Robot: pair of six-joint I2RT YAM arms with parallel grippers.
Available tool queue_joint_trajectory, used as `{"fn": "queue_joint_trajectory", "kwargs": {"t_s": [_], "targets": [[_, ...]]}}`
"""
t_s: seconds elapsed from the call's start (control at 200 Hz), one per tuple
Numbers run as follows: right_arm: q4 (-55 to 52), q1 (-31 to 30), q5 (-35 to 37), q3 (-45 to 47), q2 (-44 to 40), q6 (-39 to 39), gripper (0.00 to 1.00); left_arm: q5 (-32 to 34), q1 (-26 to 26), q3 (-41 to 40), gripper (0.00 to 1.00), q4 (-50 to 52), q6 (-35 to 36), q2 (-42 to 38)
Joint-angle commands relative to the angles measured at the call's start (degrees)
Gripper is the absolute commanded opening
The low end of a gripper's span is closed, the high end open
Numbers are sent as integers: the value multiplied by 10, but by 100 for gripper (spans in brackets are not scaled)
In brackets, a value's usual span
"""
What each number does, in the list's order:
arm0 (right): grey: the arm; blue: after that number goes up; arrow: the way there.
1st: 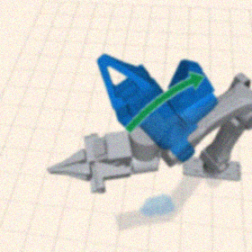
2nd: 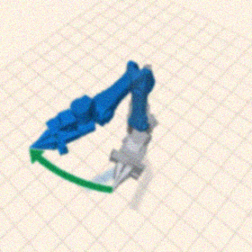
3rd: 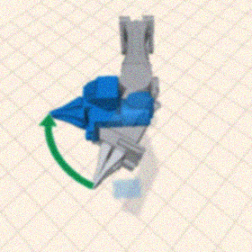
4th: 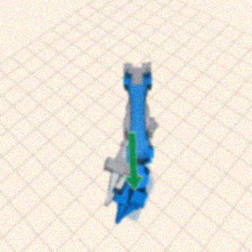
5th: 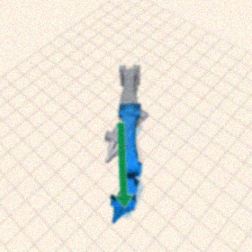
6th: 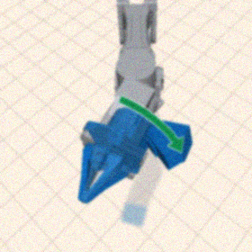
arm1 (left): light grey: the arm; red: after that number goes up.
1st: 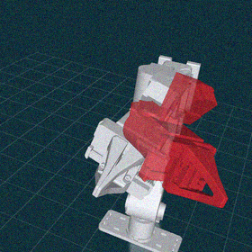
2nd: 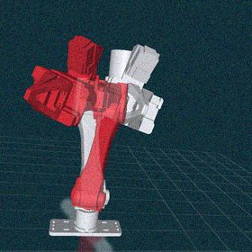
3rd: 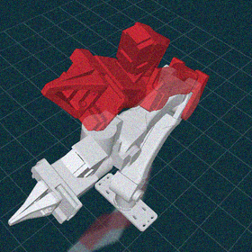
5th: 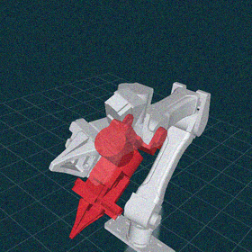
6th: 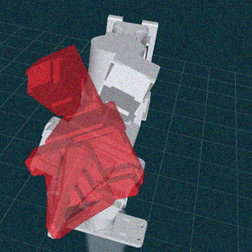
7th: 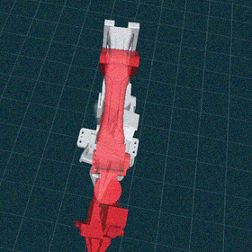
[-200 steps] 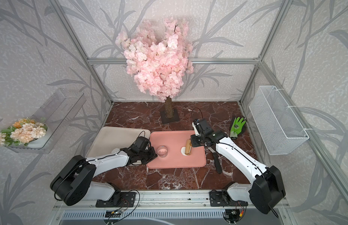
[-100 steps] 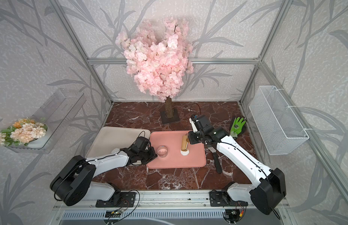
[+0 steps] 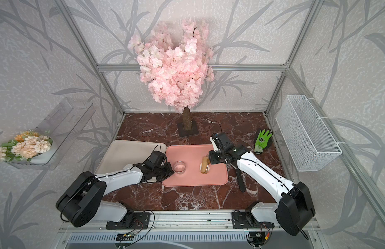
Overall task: Roll out the dumpling wrappers from the dough
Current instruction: Flatten out the dough on the work surface.
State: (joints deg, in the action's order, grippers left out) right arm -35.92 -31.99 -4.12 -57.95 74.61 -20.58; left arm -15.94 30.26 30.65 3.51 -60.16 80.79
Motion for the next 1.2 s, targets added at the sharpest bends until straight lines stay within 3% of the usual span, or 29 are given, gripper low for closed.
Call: {"fn": "queue_joint_trajectory", "kwargs": {"t_s": [0.0, 0.56, 0.94, 1.195], "targets": [[-29, 18, 60, 26, 2, 12, 0, 26, -1, -11, 0, 62, 2, 20], [-54, 22, 104, 20, -27, 29, 0, 24, -2, -17, 0, 57, 0, 20], [-42, 0, 30, -82, -18, 19, 0, 22, -2, -24, 0, 48, -3, 20], [8, -26, 9, -54, 22, -5, 0, 23, -1, -21, 0, 55, 0, 20]]}}
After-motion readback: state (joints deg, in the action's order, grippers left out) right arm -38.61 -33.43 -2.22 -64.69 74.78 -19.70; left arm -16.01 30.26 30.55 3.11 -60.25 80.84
